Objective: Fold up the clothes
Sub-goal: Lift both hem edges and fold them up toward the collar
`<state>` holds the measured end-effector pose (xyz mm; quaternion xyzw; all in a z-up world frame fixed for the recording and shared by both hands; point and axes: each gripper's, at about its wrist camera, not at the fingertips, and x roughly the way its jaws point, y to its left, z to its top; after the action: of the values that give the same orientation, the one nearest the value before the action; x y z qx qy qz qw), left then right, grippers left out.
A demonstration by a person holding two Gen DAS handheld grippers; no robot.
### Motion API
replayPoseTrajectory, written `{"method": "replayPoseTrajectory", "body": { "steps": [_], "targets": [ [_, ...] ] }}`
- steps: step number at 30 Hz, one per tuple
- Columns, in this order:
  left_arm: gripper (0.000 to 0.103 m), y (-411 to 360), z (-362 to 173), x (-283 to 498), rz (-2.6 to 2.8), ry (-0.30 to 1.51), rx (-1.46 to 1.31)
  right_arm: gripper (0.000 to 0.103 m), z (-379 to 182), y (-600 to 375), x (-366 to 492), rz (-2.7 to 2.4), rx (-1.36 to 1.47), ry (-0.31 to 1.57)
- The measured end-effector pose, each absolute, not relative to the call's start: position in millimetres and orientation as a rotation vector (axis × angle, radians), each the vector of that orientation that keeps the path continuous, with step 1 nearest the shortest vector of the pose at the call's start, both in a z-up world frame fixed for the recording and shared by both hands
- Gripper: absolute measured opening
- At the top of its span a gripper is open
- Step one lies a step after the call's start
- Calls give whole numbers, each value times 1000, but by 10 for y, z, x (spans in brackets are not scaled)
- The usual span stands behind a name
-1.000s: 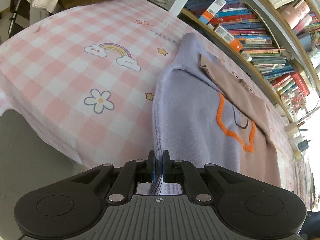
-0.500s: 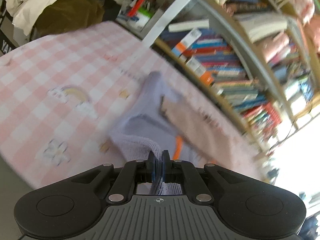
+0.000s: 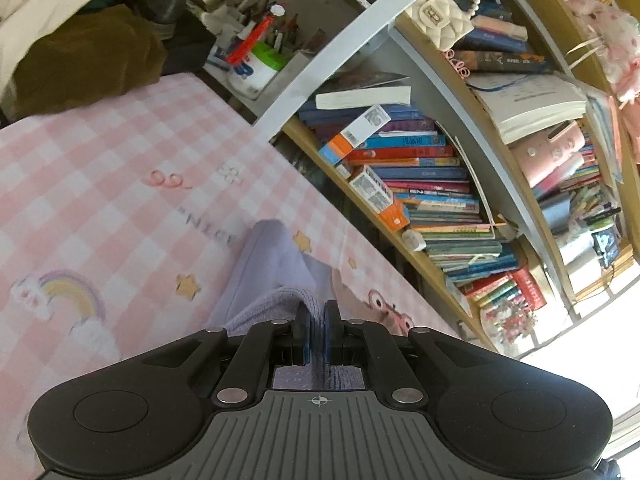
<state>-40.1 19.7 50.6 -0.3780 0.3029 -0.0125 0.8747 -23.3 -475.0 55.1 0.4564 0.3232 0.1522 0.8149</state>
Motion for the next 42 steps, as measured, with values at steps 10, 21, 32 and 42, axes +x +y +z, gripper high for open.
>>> {"method": "replayPoseTrajectory", "body": {
  "steps": [10, 21, 32, 42],
  "targets": [
    [6, 246, 224, 388, -12, 734, -766, 5, 305, -4582, 536, 236, 948, 730],
    [26, 116, 169, 783, -51, 781, -555, 41, 203, -4446, 933, 148, 725, 701],
    [49, -161, 133, 877, -60, 748, -132, 41, 112, -4166, 1110, 110, 308, 772],
    [4, -148, 25, 1020, -85, 672, -131, 4, -20, -4049, 1256, 115, 186, 790]
  ]
}}
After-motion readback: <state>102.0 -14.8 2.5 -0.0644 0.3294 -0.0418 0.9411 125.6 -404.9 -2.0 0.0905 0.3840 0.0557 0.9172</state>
